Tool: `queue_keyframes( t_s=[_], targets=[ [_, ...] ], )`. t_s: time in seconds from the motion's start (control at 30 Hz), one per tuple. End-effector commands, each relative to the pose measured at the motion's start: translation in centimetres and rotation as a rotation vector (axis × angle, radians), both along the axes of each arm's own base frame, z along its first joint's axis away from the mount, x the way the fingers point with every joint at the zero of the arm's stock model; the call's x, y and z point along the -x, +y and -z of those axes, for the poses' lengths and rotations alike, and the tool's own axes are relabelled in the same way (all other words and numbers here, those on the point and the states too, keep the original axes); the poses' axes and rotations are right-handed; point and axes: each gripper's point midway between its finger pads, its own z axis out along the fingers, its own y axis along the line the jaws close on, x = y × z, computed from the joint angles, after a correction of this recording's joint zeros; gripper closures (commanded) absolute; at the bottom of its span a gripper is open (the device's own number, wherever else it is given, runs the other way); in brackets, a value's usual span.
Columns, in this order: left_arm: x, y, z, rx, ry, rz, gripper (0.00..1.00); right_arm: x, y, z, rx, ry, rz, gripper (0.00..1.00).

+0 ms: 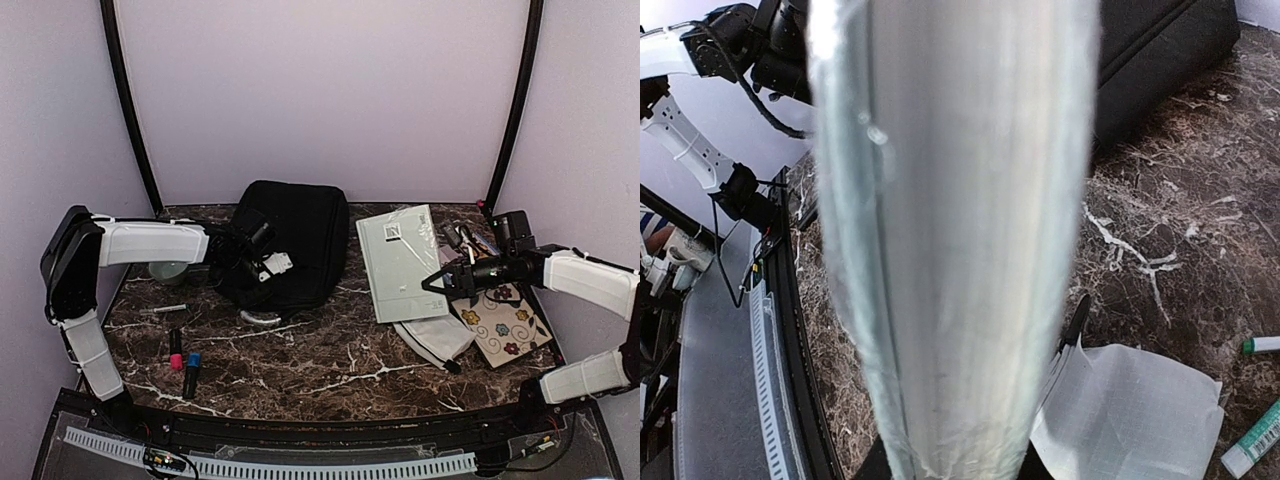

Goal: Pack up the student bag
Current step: Pick up the largest pocket of the bag from the student bag.

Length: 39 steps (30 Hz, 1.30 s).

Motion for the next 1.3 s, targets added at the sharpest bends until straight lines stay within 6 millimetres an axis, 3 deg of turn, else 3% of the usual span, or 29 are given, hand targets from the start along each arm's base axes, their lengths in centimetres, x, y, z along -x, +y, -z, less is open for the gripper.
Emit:
queue_keyframes(
  t_s=[0.0, 0.2, 0.4, 0.53, 0.67, 0.8, 0.93, 1.1, 1.2, 1.27],
  targets=[
    [-0.1, -0.5, 0.4, -0.045, 0.004, 0.046, 0.56, -0.2, 0.5, -3.1, -0.074, -0.154, -0.051, 1.00],
    [-0.4, -1.7, 1.3, -0.044, 0.013, 0.067, 0.72, -0.1, 0.5, -3.2, -0.078, -0.154, -0.053, 1.00],
    [-0.7, -4.1, -1.0, 0.046, -0.002, 0.084, 0.99, -0.7, 0.5, -3.6, -0.079, -0.139, -0.036, 1.00],
    [-0.9, -5.5, -4.2, 0.151, -0.053, 0.070, 1.00, -2.5, 0.8, -6.1, -0.066, -0.133, -0.037, 1.00],
    [-1.2, -6.7, -9.2, 0.309, -0.131, 0.026, 1.00, -4.1, 1.3, -9.0, -0.079, -0.106, -0.048, 1.00],
    [-1.0, -8.0, -13.8, 0.498, -0.189, -0.019, 1.00, -4.6, 1.6, -10.9, -0.099, -0.072, -0.005, 1.00],
    [-0.9, -9.2, -16.4, 0.637, -0.242, -0.051, 1.00, -4.6, 1.4, -12.7, -0.102, -0.068, 0.062, 1.00],
    [-2.7, -9.2, -18.3, 0.717, -0.328, -0.134, 1.00, -2.0, 2.0, -11.8, -0.144, 0.116, -0.025, 1.00],
    [-3.7, -9.9, -18.6, 0.735, -0.333, -0.161, 1.00, 0.7, 2.6, -9.7, -0.139, 0.258, -0.130, 1.00],
    [-4.1, -10.6, -18.3, 0.751, -0.313, -0.177, 1.00, 1.7, 3.2, -9.4, -0.119, 0.272, -0.191, 1.00]
  ],
)
